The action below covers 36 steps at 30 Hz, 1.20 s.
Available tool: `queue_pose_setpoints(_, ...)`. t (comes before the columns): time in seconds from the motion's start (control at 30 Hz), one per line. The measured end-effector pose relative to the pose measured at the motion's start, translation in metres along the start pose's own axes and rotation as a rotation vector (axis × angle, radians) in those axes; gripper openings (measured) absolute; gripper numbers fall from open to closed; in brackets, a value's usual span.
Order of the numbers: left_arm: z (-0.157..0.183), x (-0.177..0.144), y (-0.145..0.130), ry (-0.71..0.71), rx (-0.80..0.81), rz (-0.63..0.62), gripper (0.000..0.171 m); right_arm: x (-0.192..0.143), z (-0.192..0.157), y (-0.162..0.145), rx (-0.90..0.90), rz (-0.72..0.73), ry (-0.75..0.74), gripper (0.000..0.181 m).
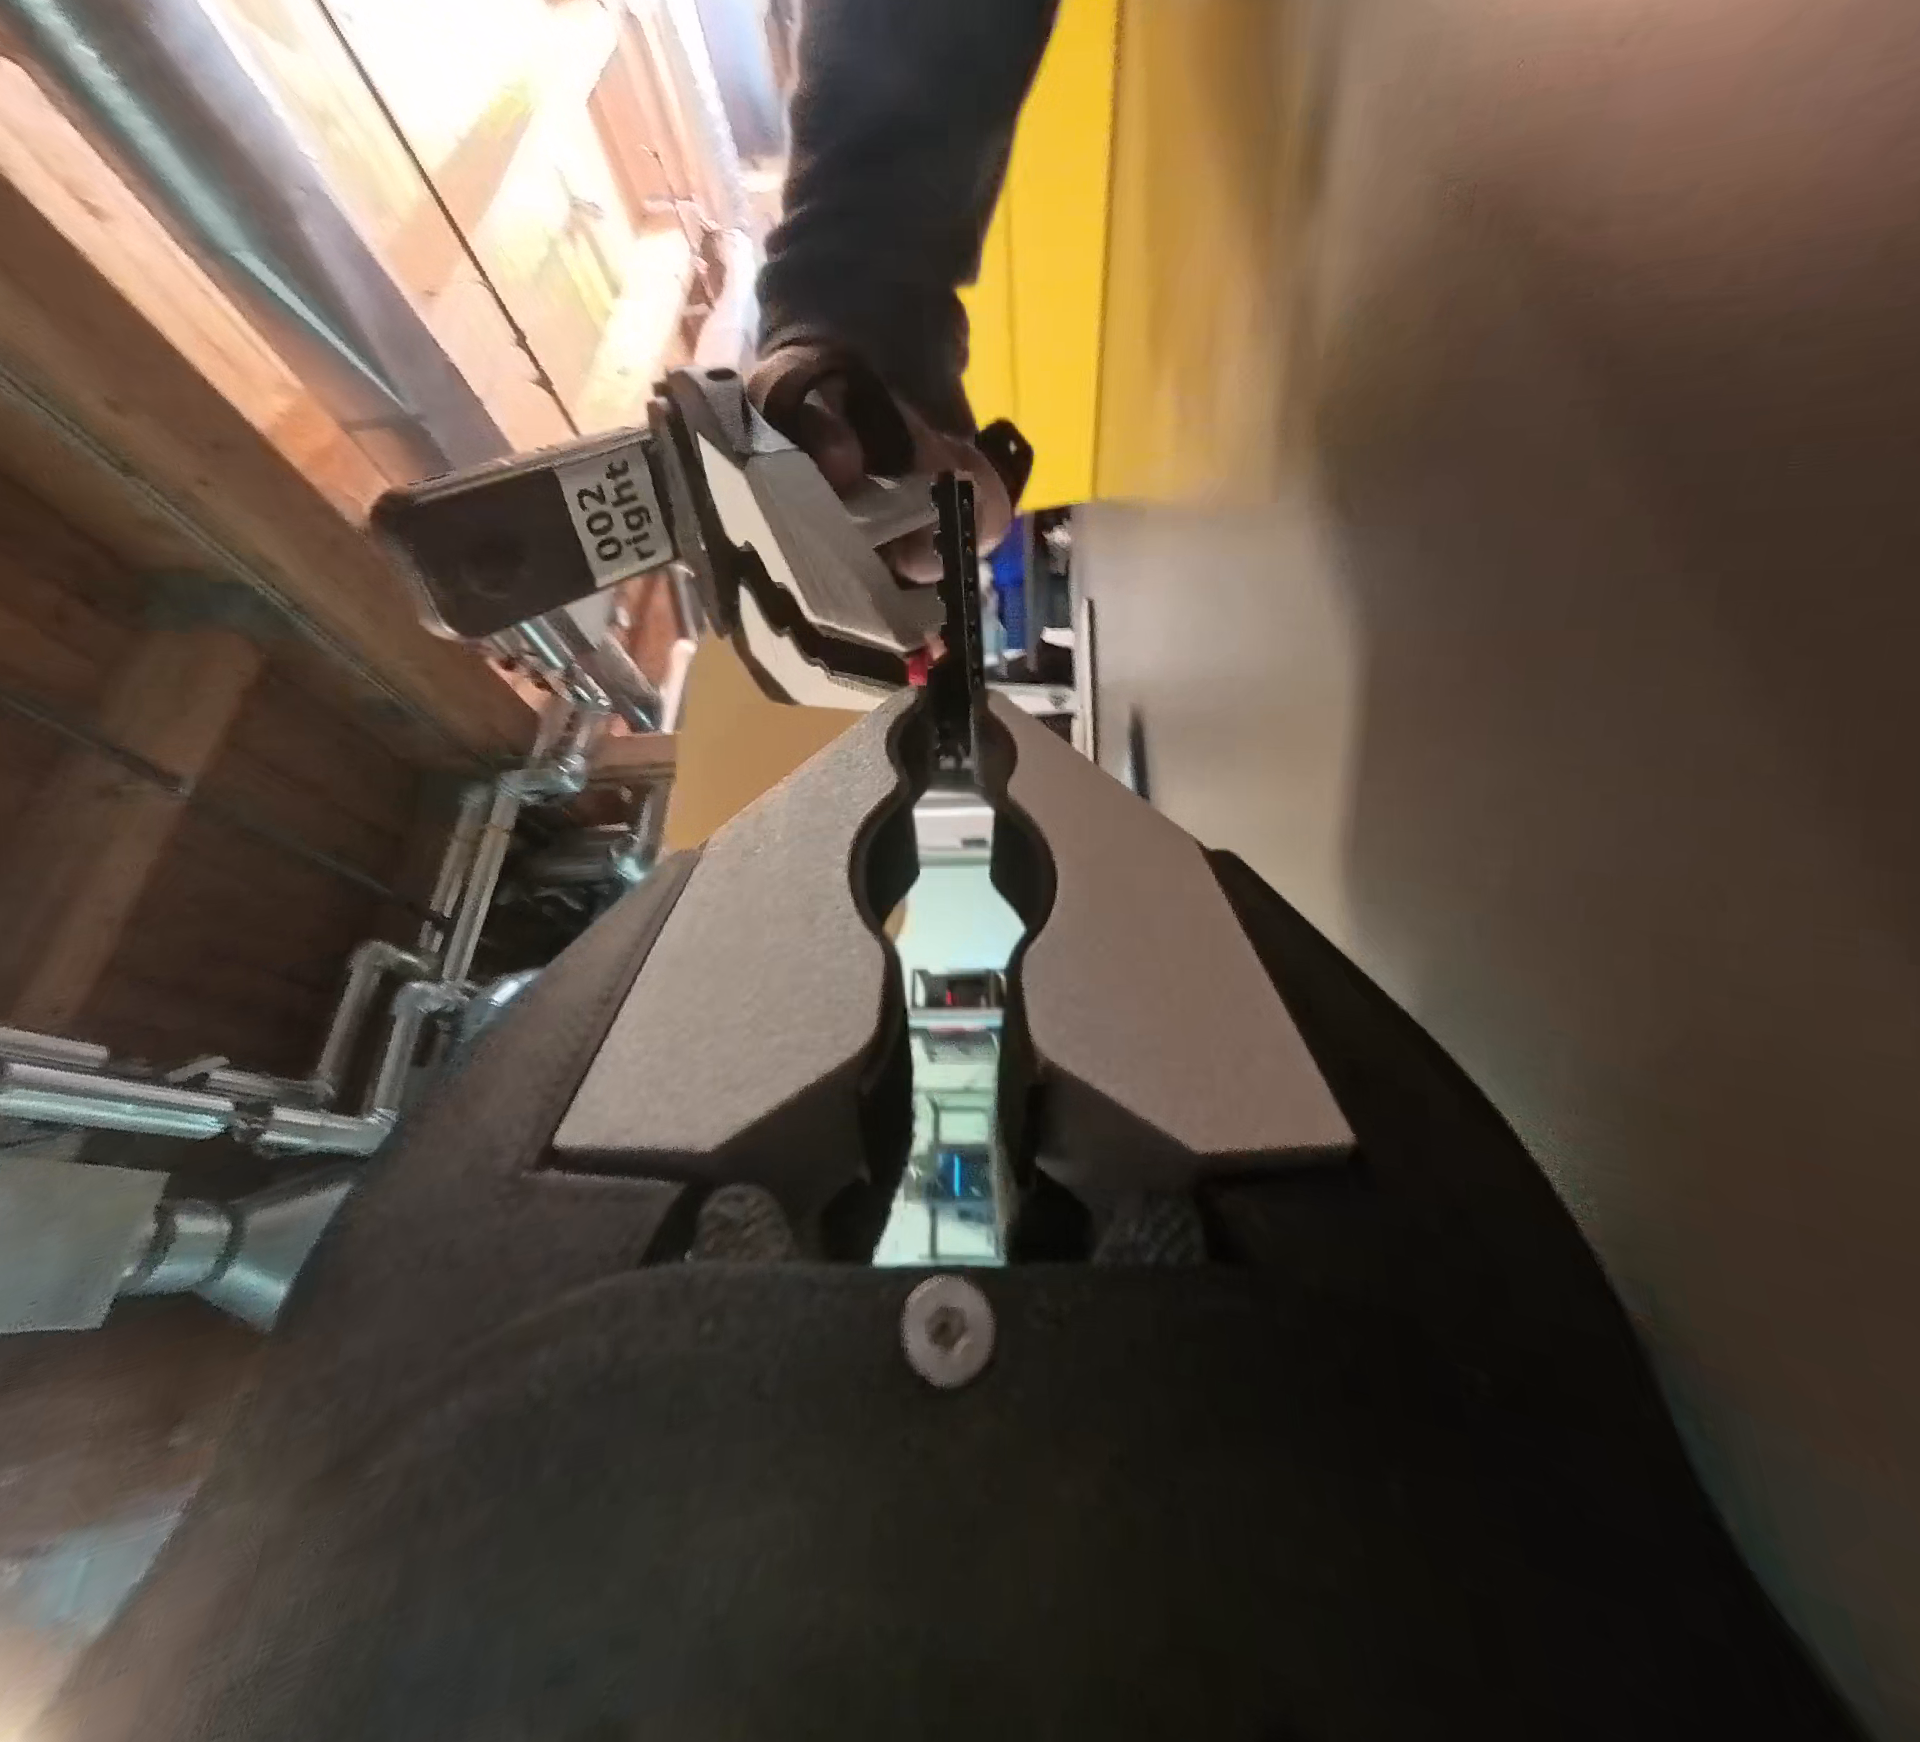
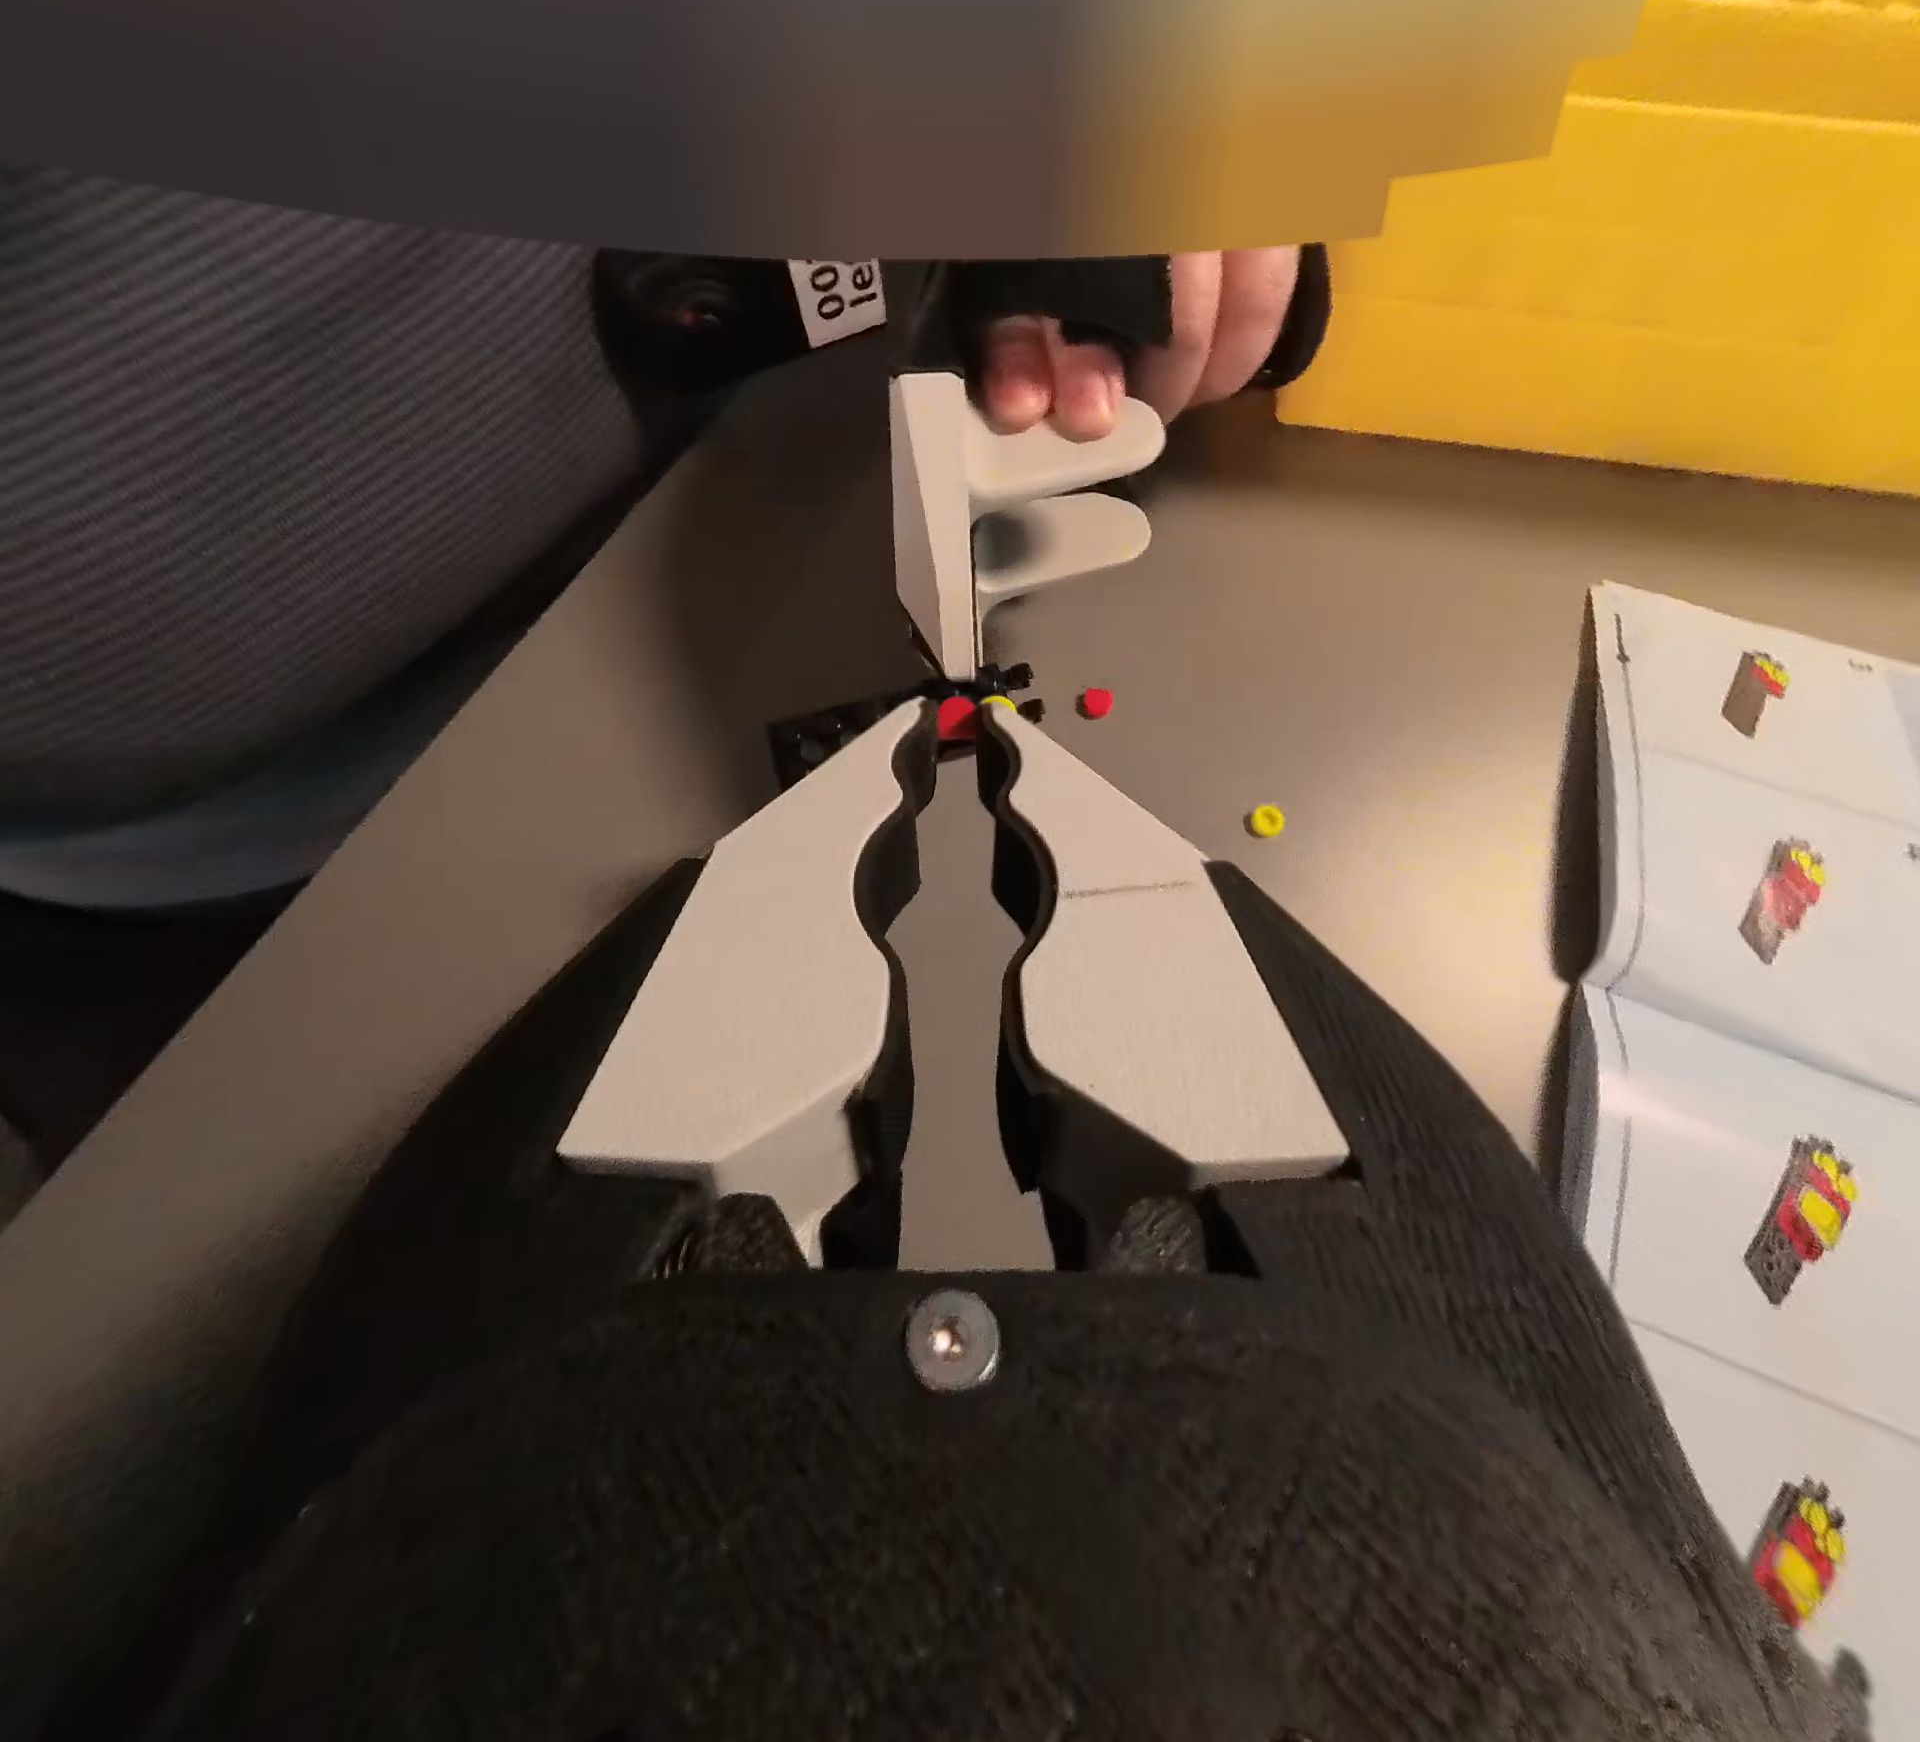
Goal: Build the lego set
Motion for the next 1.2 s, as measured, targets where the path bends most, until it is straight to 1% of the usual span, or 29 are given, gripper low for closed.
queue_pose_setpoints(0.2,-0.003,-0.002,0.002,0.032,-0.010,0.040,0.006,0.004,-0.005,0.007,-0.033,-0.015,0.015,0.005)
queue_pose_setpoints(0.47,-0.005,-0.003,0.003,0.053,-0.013,0.053,0.006,0.004,-0.011,0.013,-0.074,-0.078,-0.029,0.005)
queue_pose_setpoints(1.2,-0.006,-0.003,0.004,0.060,-0.012,0.058,0.006,0.004,-0.010,0.011,-0.090,-0.068,-0.058,0.013)
Point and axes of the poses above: each gripper's, where its closed fingertips meet, x out along the fingers, y out of its top, z = x × y across the jaws, the point moved 10 cm from there along -x, back along the fingers, and after that the axes turned 15 degrees about y, right-handed, at the moved point
